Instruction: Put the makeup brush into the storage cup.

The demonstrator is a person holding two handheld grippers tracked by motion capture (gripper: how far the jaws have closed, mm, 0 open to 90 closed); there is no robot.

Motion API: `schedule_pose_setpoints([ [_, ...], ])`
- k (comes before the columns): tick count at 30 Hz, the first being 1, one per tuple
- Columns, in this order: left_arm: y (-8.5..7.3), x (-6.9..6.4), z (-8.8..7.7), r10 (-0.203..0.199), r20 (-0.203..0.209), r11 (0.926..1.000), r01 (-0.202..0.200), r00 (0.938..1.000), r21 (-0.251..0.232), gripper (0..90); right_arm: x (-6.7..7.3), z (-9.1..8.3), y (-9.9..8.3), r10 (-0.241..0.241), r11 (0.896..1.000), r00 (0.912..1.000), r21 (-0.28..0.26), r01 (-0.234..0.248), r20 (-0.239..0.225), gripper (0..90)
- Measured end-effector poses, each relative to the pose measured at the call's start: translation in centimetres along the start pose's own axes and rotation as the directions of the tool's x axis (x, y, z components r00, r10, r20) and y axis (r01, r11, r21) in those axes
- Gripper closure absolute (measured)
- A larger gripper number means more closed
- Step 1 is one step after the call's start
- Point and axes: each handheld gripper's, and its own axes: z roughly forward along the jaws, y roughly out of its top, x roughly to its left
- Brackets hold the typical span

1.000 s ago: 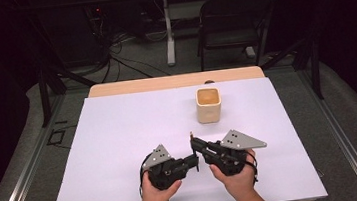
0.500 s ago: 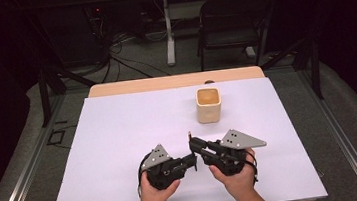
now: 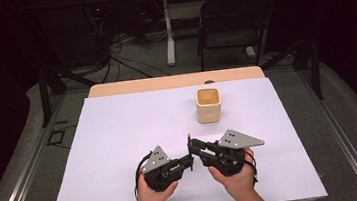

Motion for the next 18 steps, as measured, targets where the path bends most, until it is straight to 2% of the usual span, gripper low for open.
schedule_pose_setpoints([
  [8,-0.03,-0.28,0.11,0.039,-0.02,0.9992,-0.038,0.9991,0.013,84.2,-0.09,0.05,-0.04,0.008,1.0,1.0,0.007,-0.008,0.002,75.5],
  [18,-0.07,-0.56,0.21,0.066,-0.01,0.9976,-0.066,0.9978,0.024,84.2,-0.17,0.0,0.03,0.014,1.0,0.9999,0.007,-0.014,0.004,75.7],
])
